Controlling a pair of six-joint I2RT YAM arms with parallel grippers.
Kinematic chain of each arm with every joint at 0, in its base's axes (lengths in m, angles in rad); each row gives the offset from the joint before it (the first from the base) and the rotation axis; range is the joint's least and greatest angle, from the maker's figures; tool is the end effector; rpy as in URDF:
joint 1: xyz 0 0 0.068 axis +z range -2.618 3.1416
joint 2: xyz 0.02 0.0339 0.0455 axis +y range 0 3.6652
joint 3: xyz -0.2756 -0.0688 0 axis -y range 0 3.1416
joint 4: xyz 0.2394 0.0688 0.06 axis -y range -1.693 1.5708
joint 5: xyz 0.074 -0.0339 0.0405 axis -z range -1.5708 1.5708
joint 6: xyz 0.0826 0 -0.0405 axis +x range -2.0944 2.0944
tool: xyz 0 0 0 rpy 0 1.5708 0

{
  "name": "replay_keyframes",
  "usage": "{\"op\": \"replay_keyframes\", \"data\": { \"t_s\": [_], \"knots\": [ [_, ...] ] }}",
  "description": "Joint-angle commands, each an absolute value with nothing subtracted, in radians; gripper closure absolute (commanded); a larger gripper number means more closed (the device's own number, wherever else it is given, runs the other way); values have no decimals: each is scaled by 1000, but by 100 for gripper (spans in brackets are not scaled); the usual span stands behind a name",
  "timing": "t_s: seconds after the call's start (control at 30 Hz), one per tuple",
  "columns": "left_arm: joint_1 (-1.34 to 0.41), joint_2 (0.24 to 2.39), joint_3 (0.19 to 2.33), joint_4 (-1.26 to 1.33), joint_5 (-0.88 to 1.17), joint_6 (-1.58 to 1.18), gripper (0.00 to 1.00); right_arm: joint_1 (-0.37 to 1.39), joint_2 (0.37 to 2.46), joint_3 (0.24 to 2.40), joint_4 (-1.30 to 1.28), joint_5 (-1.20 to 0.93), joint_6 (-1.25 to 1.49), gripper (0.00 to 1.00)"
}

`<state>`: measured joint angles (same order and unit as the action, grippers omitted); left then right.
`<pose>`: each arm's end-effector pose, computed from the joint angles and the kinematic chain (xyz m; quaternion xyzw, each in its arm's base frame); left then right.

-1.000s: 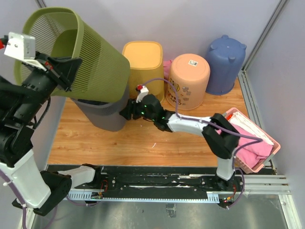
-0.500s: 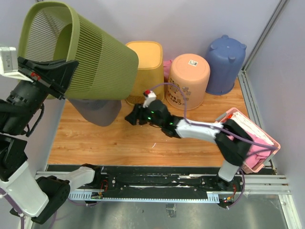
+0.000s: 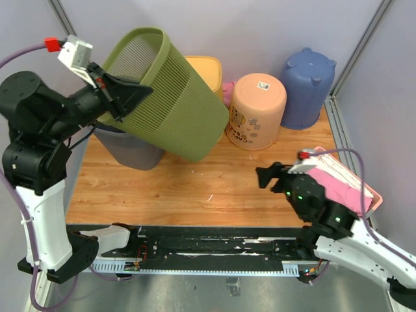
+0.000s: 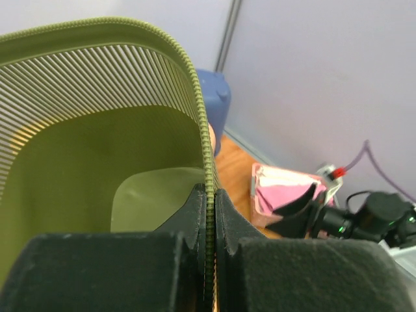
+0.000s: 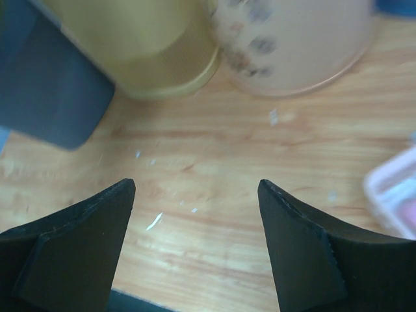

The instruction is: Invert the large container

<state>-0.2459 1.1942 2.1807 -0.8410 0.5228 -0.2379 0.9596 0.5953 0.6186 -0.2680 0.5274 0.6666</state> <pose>0.1303 -0.0752 0.6237 0.1981 0.6308 -0.3391 0.6692 0.1321 0.1160 0.2984 0.0476 0.7761 0.2905 0.5576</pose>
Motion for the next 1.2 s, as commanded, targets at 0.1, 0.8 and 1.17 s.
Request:
{"op": "replay_keyframes", "data": {
  "t_s": [0.1,0.8,1.17],
  "knots": [
    [-252,1182,2139,-701,645,-217,100,953,384,673,-473,951,463,21],
    [-773,1162,1515,-299,234,-450,100,944,631,1134,-701,984,313,14],
    [-830,1037,1075,105,-12,-868,100,319,870,1193,-798,41,396,11]
  ]
}}
